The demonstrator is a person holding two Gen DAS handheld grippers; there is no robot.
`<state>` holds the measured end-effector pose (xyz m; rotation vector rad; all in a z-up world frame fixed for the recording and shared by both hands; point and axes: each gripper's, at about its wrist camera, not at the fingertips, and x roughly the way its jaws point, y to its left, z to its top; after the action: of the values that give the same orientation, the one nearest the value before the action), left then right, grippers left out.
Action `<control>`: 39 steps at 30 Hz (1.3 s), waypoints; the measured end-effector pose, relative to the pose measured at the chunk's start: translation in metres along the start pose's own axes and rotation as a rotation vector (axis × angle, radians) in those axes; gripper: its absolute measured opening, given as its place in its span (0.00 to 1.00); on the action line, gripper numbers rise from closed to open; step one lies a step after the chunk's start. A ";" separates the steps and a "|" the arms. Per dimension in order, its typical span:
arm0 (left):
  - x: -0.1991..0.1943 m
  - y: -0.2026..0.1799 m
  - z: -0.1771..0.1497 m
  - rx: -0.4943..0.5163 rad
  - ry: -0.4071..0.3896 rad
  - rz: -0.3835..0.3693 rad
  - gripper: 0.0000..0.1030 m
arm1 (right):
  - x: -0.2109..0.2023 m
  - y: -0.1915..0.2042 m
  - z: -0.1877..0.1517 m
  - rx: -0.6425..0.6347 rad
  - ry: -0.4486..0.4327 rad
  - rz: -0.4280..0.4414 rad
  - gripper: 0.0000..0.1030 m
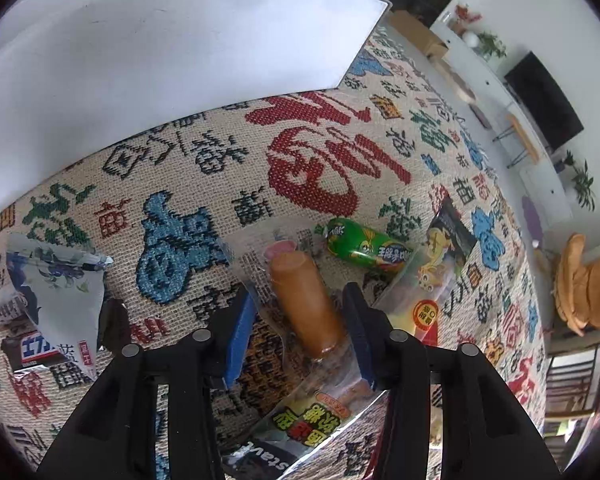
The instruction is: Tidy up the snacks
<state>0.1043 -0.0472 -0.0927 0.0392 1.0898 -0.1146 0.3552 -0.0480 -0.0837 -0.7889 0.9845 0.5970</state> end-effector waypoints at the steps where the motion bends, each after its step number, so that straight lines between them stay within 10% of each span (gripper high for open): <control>1: 0.000 0.000 0.000 0.000 0.000 0.000 1.00 | 0.001 -0.004 0.001 0.026 0.000 0.015 0.46; 6: 0.000 0.000 0.000 0.000 0.000 0.000 1.00 | 0.000 -0.026 0.001 0.224 -0.008 0.073 0.23; 15: -0.001 0.000 -0.001 -0.001 0.000 -0.002 1.00 | -0.077 -0.058 -0.046 0.664 -0.246 0.416 0.22; 23: -0.001 0.000 -0.001 -0.007 0.001 -0.002 1.00 | -0.089 -0.031 -0.191 0.969 -0.046 0.817 0.22; 28: -0.002 0.000 -0.002 -0.008 0.002 -0.004 1.00 | -0.080 -0.019 -0.267 1.095 -0.052 0.692 0.27; 32: -0.002 0.001 -0.001 -0.009 0.002 -0.007 1.00 | -0.107 -0.024 -0.292 1.137 -0.192 0.519 0.67; 39: -0.002 0.002 -0.001 -0.012 -0.001 -0.012 1.00 | -0.144 0.003 -0.316 0.957 -0.227 0.017 0.68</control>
<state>0.1023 -0.0454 -0.0913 0.0216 1.0903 -0.1191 0.1331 -0.3140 -0.0588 0.1360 0.9246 0.1664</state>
